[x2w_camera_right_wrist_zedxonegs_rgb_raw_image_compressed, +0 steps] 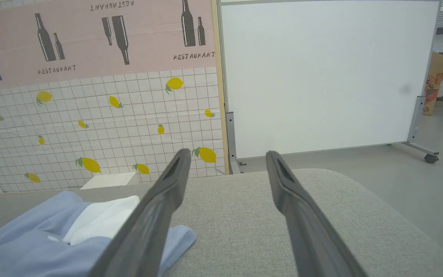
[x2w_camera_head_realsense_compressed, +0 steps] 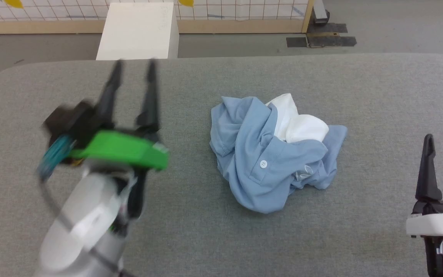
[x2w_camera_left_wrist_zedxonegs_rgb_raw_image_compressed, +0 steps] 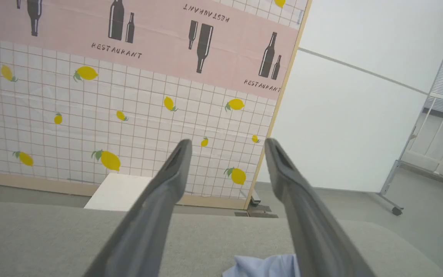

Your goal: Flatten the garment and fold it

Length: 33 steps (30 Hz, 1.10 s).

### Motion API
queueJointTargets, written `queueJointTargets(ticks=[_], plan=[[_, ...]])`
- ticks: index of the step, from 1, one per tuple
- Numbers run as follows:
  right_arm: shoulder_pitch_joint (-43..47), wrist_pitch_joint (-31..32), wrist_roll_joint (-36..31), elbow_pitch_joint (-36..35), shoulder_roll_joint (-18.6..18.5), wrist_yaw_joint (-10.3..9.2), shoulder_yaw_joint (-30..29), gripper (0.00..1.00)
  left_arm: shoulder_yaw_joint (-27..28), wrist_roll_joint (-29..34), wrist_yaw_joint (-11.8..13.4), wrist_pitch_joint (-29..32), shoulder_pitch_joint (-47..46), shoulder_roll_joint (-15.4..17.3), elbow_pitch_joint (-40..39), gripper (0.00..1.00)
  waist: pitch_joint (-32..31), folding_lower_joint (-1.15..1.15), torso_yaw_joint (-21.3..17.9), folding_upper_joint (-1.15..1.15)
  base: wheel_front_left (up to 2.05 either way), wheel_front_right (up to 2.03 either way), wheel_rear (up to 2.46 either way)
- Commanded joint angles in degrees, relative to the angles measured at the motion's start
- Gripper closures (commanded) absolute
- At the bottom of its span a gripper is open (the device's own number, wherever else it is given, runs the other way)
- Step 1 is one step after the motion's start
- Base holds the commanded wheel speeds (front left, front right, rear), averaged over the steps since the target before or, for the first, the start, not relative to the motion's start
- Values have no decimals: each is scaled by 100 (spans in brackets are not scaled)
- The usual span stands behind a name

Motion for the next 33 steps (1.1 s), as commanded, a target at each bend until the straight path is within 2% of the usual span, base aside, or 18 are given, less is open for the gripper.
queueJointTargets(ticks=[1, 6, 9, 13, 19, 24, 33], plan=[[79, -28, 48, 21, 3, -9, 34, 0, 119, 34, 74, -126, 359, 115, -206, 0, -15, 0, 18, 0, 0, 0, 0], [161, -28, 89, 73, 3, -9, 109, 0, 416, 704, 296, -313, 1621, 558, -1007, 0, -10, 0, 57, 0, 0, 0, 0], [194, -23, 89, 105, 3, -9, 150, 0, 503, 1200, 407, -323, 2221, 632, -1164, 0, -8, 0, 100, 0, 0, 0, 0], [210, 18, 77, 122, 3, -9, 140, 0, 665, 1324, 430, -325, 2719, 293, -1205, 0, -6, 0, 186, 0, 0, 0, 0], [-19, 429, 357, 52, 3, -9, 47, 0, 822, 1467, 110, -326, 2683, -120, -1139, 0, 130, 0, 369, 0, 0, 0, 0], [-659, 1365, 194, -223, -41, -9, 80, 0, 961, 1618, -129, -326, 2477, -406, -1080, 0, 431, 0, 469, 0, 0, 0, 0], [-1882, 4191, 576, 194, -1003, -9, 431, 0, 1147, 1914, -504, -327, 2228, -816, -932, 0, 1106, 0, 712, 0, 0, 0, 0]])
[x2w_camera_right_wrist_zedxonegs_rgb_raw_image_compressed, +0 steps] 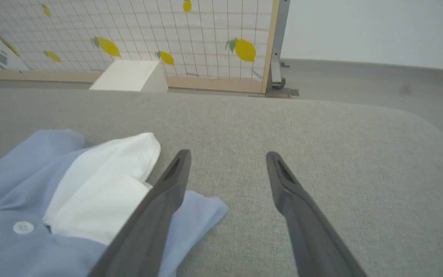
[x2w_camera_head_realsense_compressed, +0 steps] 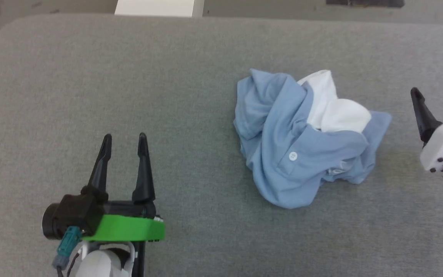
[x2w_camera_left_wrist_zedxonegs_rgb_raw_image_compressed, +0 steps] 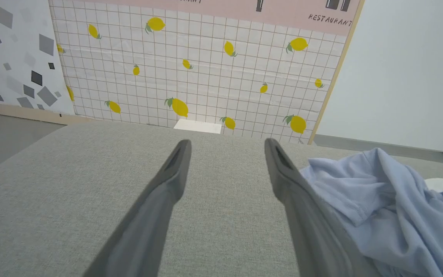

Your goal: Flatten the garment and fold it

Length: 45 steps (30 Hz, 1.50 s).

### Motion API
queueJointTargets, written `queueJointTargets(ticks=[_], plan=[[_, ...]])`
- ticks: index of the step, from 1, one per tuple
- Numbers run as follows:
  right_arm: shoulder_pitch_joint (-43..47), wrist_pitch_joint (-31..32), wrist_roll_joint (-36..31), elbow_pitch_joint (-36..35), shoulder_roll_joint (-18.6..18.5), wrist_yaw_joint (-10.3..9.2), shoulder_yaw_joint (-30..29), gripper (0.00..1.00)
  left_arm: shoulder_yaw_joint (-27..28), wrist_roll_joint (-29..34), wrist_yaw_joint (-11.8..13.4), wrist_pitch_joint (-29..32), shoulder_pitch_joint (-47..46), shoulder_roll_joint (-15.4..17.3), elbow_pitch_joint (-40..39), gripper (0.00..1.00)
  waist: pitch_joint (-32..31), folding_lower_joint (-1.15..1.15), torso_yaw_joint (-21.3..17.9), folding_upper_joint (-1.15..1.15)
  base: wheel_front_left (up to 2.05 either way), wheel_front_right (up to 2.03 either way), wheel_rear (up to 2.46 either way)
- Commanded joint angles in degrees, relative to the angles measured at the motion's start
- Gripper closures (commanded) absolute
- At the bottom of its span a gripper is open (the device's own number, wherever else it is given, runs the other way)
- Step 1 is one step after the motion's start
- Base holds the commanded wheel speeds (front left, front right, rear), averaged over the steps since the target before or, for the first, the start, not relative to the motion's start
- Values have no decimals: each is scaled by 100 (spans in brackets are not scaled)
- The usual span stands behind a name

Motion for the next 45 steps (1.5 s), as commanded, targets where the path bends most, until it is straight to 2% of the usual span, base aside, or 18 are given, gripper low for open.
queueJointTargets(ticks=[1, 4, 8, 13, 14, 15, 21, 25, 29, 33, 36, 39, 40, 41, 42, 45], plan=[[-134, 337, 39, 119, -124, -9, 97, 0, 31, 65, -72, -26, -131, -67, 44, 0, 333, 0, 203, 0, 0, 0, 0], [-290, 1047, 142, 369, -339, -9, 301, 0, 48, 155, -193, -26, -242, -169, 126, 0, 480, 0, 315, 0, 0, 0, 0], [-374, 1570, 165, 733, -437, -9, 416, 0, 64, 244, -314, -26, -330, -275, 219, 0, 581, 0, 444, 0, 0, 0, 0], [-314, 1542, 55, 1230, -382, -9, 554, 0, 53, 338, -412, -26, -362, -361, 323, 0, 595, 0, 594, 0, 0, 0, 0], [-300, 1498, 58, 1343, -320, -9, 539, 41, 64, 354, -417, -26, -354, -374, 334, 0, 581, 0, 605, 0, 0, 0, 0], [-289, 1424, 29, 1427, -285, -9, 546, 100, 75, 367, -424, -26, -342, -386, 346, 0, 552, 0, 614, 0, 0, 0, 0], [-459, 926, 85, 1457, -324, -9, 650, 100, 209, 427, -417, -26, -209, -419, 396, 0, 298, 0, 482, 0, 0, 0, 0], [-707, 615, 266, 1229, -452, -9, 347, 100, 309, 445, -421, -26, -119, -430, 394, 0, 34, 0, 331, 0, 0, 0, 0], [-620, 543, 227, 967, -681, -9, -322, 100, 389, 448, -441, -26, 12, -436, 397, 0, -188, 0, 244, 0, 0, 0, 0], [-6, 644, -159, 681, -867, -9, -1211, 100, 442, 447, -465, -26, 132, -441, 356, 0, -254, 0, 241, 0, 0, 0, 0], [632, 714, -517, 637, -845, -9, -1898, 100, 468, 449, -467, -26, 219, -444, 342, 0, -225, 0, 270, 0, 0, 0, 0], [1153, 617, -903, 738, -757, -9, -2217, 100, 484, 452, -477, -26, 279, -441, 353, 0, -184, 0, 264, 0, 0, 0, 0], [1274, 540, -1002, 799, -686, -9, -2273, 85, 481, 451, -486, -26, 292, -438, 365, 0, -178, 0, 261, 0, 0, 0, 0], [1351, 444, -1083, 859, -614, -9, -2290, 22, 478, 450, -494, -26, 299, -436, 377, 0, -178, 0, 254, 0, 0, 0, 0], [1378, 356, -1135, 908, -554, -9, -2294, 0, 475, 451, -495, -26, 299, -436, 386, 0, -182, 0, 245, 0, 0, 0, 0], [1299, 25, -1230, 989, -397, -9, -2183, 0, 452, 452, -510, -26, 270, -430, 418, 0, -223, 0, 223, 0, 0, 0, 0]])
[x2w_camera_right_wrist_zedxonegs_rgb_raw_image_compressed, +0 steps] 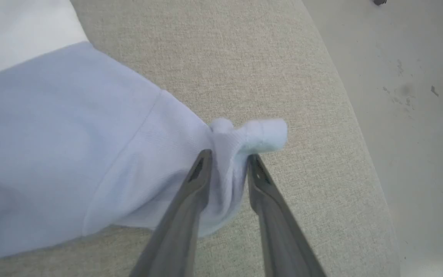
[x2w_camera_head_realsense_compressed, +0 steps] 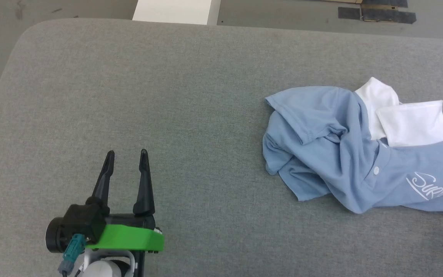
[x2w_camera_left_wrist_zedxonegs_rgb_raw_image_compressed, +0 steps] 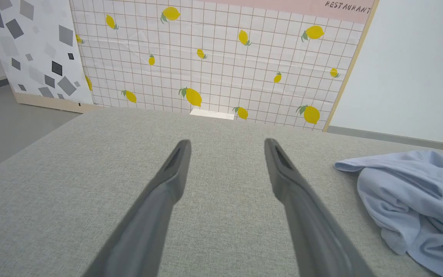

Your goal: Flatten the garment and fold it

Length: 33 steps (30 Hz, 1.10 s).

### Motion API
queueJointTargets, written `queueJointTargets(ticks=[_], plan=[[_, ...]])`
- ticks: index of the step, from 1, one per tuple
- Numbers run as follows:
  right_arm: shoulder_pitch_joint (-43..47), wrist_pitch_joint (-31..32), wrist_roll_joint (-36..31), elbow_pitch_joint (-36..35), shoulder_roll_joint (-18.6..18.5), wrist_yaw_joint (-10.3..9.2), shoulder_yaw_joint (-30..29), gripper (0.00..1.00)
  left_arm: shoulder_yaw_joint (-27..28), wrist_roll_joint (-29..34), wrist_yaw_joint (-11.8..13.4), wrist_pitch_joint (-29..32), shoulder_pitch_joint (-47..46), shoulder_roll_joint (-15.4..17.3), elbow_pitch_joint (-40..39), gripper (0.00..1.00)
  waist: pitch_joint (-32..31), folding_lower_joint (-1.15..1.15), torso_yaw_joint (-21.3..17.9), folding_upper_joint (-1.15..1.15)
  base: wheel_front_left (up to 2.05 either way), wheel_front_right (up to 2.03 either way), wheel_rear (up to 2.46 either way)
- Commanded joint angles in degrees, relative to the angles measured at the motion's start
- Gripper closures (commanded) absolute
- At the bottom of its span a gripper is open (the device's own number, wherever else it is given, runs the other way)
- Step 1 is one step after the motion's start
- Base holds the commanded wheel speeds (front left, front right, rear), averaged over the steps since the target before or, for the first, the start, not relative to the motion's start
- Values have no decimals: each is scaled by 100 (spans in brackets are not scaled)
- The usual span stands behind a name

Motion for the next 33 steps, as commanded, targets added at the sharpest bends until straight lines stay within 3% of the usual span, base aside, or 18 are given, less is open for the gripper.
queueJointTargets(ticks=[1, 11, 16, 22, 33], plan=[[-176, -183, 1, -27, 65, -8, 77, 0, -7, 44, -32, -26, 24, 4, 19, 0, -46, 0, -21, 0, 0, 0, 0], [-832, -972, 603, -1083, 282, -8, 1235, 0, -23, 40, 8, -22, 85, 58, -46, 0, -323, 0, 43, 0, 0, 0, 0], [-429, -1701, 553, -1895, 705, -8, 1750, 0, 0, 41, 14, -24, 210, 64, -175, 0, -378, 0, 79, 0, 0, 0, 0], [621, -2499, 141, -2539, 1312, -8, 1759, 0, 13, 67, 7, -25, 334, 45, -291, 0, -379, 0, 60, 0, 0, 0, 0], [1160, -2983, 486, -2757, 1384, -8, 1586, 0, -179, 281, -165, 55, 74, 71, -245, 0, -219, 0, -301, 0, 0, 0, 0]])
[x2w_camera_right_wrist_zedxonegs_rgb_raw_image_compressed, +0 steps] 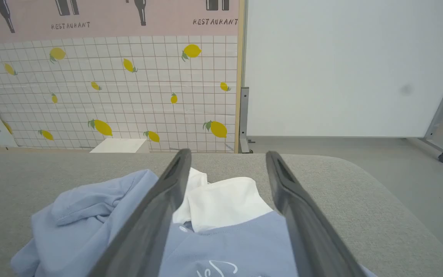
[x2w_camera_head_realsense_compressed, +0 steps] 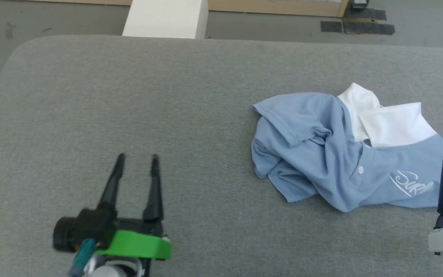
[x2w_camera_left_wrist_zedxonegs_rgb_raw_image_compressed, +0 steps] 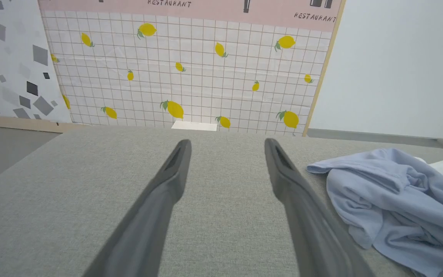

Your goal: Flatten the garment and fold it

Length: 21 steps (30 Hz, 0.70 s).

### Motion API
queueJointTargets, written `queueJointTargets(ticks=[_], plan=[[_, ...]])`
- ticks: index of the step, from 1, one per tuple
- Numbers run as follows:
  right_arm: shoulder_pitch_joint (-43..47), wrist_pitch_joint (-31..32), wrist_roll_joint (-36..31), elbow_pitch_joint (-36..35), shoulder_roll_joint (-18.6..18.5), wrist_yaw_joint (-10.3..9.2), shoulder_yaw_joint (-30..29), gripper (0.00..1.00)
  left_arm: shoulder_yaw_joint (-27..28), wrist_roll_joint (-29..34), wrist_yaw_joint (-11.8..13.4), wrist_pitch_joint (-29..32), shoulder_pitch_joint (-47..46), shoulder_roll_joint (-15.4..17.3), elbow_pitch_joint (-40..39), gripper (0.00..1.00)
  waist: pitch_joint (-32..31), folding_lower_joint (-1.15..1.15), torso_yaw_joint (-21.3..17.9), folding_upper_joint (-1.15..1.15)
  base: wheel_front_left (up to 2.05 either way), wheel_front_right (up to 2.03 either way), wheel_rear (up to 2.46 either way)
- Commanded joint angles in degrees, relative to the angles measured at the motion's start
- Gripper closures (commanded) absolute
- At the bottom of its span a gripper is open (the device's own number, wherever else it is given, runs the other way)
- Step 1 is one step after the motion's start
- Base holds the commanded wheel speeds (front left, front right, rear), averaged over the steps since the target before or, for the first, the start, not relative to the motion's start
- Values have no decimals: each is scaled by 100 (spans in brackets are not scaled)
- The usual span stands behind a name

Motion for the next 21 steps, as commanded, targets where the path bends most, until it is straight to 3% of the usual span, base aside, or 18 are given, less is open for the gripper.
queueJointTargets(ticks=[1, 5, 10, 16, 21], plan=[[-52, -16, -1, -44, -1, -9, -19, 0, -94, 26, -93, 103, -242, 41, 66, 0, 61, 0, -73, 0, 0, 0, 0], [-155, 42, -13, -104, 0, -9, -88, 0, -472, 27, -416, 735, -877, 84, 382, 0, 163, 0, -108, 0, 0, 0, 0], [-254, 116, 11, -189, 0, -9, -147, 0, -1207, -203, -717, 2180, -1867, 53, 1197, 0, 425, 0, -125, 0, 0, 0, 0], [-390, 181, 66, -260, 0, -9, -48, 0, -1884, -645, -789, 3274, -2768, -46, 1900, 0, 777, 0, -250, 0, 0, 0, 0], [-450, 161, 118, -228, 0, -9, -15, 0, -2102, -798, -796, 3511, -3083, -75, 2339, 0, 959, 0, -387, 0, 0, 0, 0]])
